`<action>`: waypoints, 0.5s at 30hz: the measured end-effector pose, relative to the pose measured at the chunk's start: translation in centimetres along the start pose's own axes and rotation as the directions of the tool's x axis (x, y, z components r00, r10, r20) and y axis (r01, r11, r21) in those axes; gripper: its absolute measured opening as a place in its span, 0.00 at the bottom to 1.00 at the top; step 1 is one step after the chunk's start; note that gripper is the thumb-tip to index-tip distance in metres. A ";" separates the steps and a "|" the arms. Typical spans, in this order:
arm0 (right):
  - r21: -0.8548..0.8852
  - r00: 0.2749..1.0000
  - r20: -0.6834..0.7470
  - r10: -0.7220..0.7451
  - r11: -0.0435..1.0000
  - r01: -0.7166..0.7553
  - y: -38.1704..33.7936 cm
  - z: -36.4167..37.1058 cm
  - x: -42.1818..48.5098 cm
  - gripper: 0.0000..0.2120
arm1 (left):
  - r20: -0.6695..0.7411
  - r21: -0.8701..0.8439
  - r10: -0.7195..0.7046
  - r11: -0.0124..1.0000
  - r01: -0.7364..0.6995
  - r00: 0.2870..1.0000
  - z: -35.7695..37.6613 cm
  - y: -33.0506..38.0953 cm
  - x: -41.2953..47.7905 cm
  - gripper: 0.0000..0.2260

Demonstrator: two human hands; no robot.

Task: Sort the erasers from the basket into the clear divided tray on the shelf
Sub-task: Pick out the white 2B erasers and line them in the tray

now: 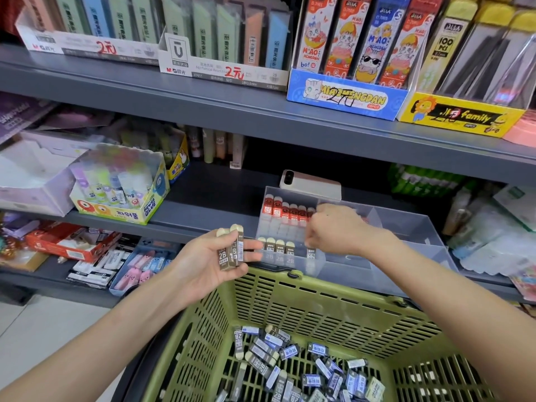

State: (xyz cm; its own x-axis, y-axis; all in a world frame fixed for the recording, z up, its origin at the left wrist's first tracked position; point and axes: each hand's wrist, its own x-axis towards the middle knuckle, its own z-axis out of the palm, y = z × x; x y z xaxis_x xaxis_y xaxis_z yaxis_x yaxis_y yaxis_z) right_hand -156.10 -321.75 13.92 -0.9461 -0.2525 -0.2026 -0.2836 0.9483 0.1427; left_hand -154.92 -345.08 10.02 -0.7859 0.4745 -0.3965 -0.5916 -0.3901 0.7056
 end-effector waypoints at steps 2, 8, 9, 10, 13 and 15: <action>-0.153 0.996 0.077 -0.042 0.987 0.053 -0.3 0.1 0.0 0.16 | 0.005 0.003 0.001 1.000 -0.001 1.000 0.0 0.0 0.0 0.10; -0.200 0.994 0.088 -0.063 0.977 0.079 -0.3 0.1 0.1 0.16 | 0.012 -0.032 0.017 0.999 -0.017 1.000 -0.1 0.0 -0.1 0.12; -0.171 0.997 0.058 -0.052 0.983 0.061 -0.3 0.0 0.0 0.15 | 0.005 -0.028 0.023 0.999 -0.022 1.000 0.0 0.0 -0.1 0.13; -0.150 0.999 0.023 -0.047 0.987 0.050 -0.2 -0.1 -0.2 0.15 | 0.000 -0.022 0.026 0.999 -0.026 1.000 0.0 0.0 -0.1 0.13; -0.006 0.991 -0.121 -0.059 0.998 0.059 -0.2 -0.7 -0.7 0.13 | 0.005 0.005 0.028 1.000 -0.028 1.000 0.2 -0.1 -0.2 0.12; 0.336 0.984 -0.170 -0.054 0.935 0.109 -1.1 -1.4 -1.1 0.13 | 0.017 0.021 0.027 0.999 -0.027 1.000 0.3 -0.1 -0.1 0.09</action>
State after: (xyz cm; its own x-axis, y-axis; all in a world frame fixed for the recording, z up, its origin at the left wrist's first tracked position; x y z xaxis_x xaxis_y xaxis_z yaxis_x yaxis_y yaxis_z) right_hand -154.94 -322.75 15.36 -0.9422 -0.3322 -0.0427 -0.3161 0.9242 -0.2144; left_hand -154.68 -344.85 10.13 -0.7982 0.4771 -0.3677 -0.5661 -0.3859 0.7284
